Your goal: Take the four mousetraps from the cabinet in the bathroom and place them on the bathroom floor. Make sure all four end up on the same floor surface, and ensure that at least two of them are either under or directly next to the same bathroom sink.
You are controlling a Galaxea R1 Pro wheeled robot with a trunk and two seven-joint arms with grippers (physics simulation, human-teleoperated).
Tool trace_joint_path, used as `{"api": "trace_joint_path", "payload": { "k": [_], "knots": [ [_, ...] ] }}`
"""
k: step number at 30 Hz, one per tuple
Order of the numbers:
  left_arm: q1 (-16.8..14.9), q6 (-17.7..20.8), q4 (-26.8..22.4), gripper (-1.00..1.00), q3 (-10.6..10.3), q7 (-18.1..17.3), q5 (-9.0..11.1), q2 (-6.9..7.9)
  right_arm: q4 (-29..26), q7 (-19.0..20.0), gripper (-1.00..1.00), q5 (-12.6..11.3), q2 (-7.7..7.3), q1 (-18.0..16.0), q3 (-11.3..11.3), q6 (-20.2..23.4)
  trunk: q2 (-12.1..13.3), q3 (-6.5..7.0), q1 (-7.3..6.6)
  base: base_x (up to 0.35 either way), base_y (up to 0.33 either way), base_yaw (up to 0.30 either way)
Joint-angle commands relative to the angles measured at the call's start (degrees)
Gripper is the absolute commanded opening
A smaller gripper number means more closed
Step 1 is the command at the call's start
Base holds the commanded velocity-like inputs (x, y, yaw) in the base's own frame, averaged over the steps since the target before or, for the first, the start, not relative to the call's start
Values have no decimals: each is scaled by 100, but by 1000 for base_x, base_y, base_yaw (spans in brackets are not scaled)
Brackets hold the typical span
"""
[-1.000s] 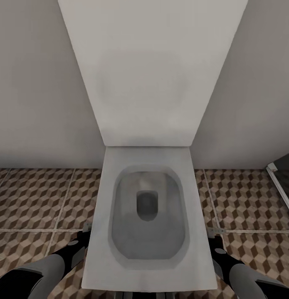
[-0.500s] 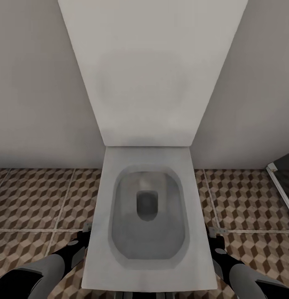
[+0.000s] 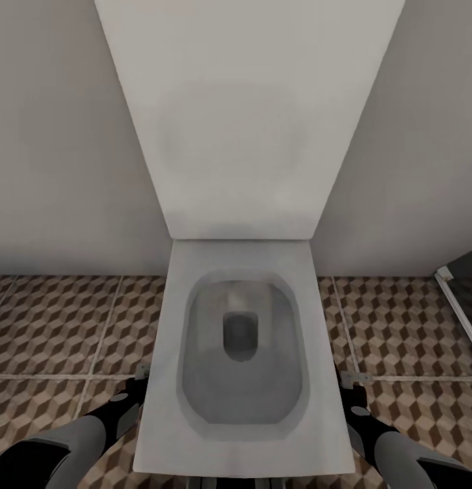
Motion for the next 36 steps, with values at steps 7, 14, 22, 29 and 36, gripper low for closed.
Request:
{"api": "trace_joint_path", "payload": {
  "k": [7,14,22,29,36],
  "knots": [
    [-3,20,10,-100,-44,-10,56,1,16,0,-100,60,6,-2,-40,-15,-1,-3,-1,0,0,0],
    [-3,3,15,-100,-41,-9,57,6,25,2,-100,59,18,-3,-40,-22,-1,-3,-1,0,0,0],
    [-3,-19,18,-100,-39,-8,57,9,46,4,-100,54,29,-3,-40,-137,-1,-3,-1,0,0,0],
    [24,-31,18,-100,-39,-7,57,10,161,4,-100,56,22,46,-40,-503,-1,-3,-1,0,0,0],
    [101,-34,9,-100,-39,-10,49,10,197,4,-100,58,16,66,-40,-577,-1,-3,-1,0,0,0]
  ]
}}
